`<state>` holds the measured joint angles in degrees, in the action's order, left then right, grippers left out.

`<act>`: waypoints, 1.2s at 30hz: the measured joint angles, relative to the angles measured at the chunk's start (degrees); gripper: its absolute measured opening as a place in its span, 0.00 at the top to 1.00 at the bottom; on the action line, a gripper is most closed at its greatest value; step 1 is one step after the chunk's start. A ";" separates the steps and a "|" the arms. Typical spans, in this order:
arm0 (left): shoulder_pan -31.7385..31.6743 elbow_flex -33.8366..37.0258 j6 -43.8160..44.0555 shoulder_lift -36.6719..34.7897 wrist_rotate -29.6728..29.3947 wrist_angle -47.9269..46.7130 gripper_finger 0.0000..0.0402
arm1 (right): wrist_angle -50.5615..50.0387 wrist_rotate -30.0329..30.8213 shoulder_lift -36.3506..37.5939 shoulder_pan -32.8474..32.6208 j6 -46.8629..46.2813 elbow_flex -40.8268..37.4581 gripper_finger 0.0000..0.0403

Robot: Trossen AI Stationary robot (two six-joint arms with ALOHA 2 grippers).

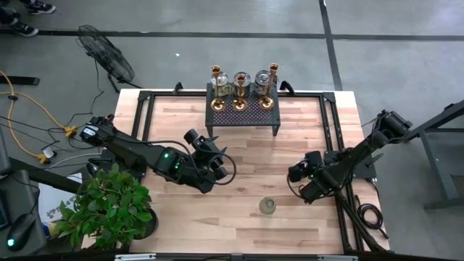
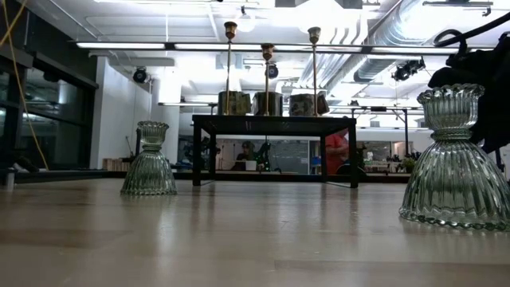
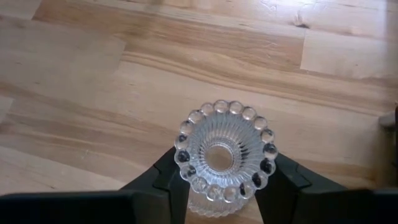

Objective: Stock candles on shelf
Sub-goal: Put the transparent candle holder on the shelf

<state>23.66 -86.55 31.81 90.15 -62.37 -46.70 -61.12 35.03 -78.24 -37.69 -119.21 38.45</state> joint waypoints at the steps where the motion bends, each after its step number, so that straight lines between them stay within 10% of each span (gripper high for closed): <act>1: 0.00 0.00 0.00 0.00 0.00 0.00 0.48 | -0.06 -0.02 0.00 0.00 0.08 0.00 0.67; 25: 0.00 0.00 0.22 0.00 -0.25 -1.38 0.48 | 0.31 -0.42 0.82 -0.02 4.49 0.88 0.70; 36: 0.00 0.00 5.87 0.00 -2.39 -7.92 0.48 | -0.99 4.34 3.97 6.31 20.79 9.03 0.70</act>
<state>23.66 -86.56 37.68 90.15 -64.76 -54.62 -62.11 39.36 -74.26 -31.39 -98.41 47.48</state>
